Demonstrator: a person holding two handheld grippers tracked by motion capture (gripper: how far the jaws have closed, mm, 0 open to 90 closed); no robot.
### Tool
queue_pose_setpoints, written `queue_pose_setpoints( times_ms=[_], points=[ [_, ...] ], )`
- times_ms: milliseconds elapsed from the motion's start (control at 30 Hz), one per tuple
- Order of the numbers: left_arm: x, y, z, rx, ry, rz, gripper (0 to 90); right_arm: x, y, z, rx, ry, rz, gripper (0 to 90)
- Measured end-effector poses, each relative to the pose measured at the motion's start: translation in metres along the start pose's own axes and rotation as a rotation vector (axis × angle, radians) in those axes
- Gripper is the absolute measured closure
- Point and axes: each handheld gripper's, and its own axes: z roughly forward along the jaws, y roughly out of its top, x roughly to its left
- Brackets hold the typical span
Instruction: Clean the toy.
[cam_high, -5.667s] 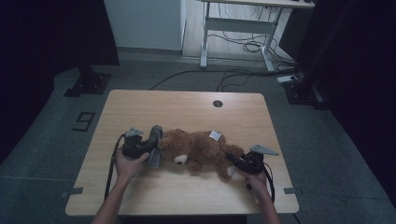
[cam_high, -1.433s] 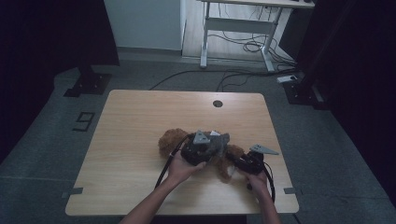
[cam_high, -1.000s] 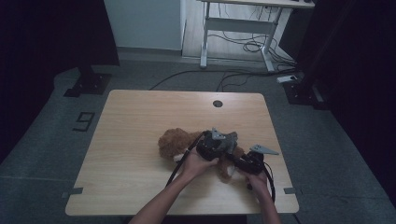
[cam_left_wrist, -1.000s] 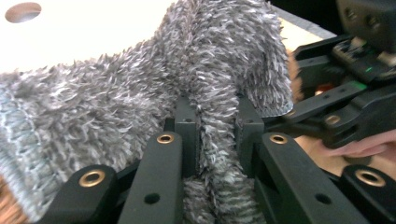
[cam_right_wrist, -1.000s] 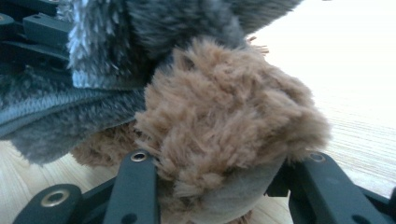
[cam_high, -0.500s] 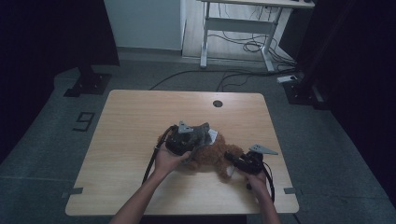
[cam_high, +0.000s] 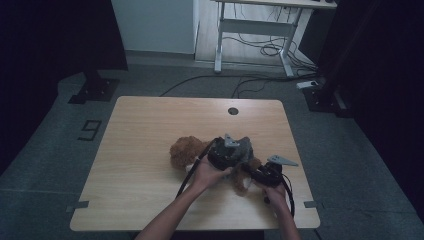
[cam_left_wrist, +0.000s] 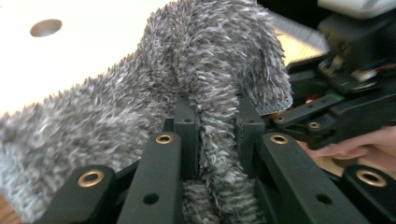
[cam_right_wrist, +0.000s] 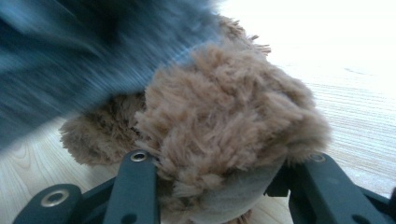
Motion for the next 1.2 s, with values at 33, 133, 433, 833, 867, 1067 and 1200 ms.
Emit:
queue_pose_setpoints(
  times_ms=[33,133,433,833,867,1067,1200],
  points=[
    [0.001,-0.002,0.004,0.004,0.003,0.0,75.6,0.0,0.0,0.0,0.001,0.0,-0.001,58.4],
    [0.007,-0.009,-0.002,-0.02,-0.014,-0.023,75.7,-0.001,0.0,-0.001,0.0,0.005,-0.005,58.4],
    [0.051,-0.036,-0.054,-0.082,0.088,-0.083,75.7,-0.001,0.0,0.0,0.0,0.008,-0.006,58.3],
    [0.104,-0.08,-0.102,-0.136,0.154,-0.196,75.5,-0.001,0.0,0.0,0.002,0.01,-0.009,58.1],
    [0.106,-0.082,-0.105,-0.14,0.161,-0.202,75.5,-0.001,0.0,0.0,0.002,0.01,-0.008,58.0],
    [0.12,-0.098,-0.116,-0.14,0.196,-0.241,75.3,-0.001,0.0,-0.001,0.001,0.01,-0.006,58.0],
    [0.127,-0.109,-0.121,-0.136,0.21,-0.265,75.2,-0.001,0.0,-0.001,0.003,0.009,-0.007,58.0]
  ],
)
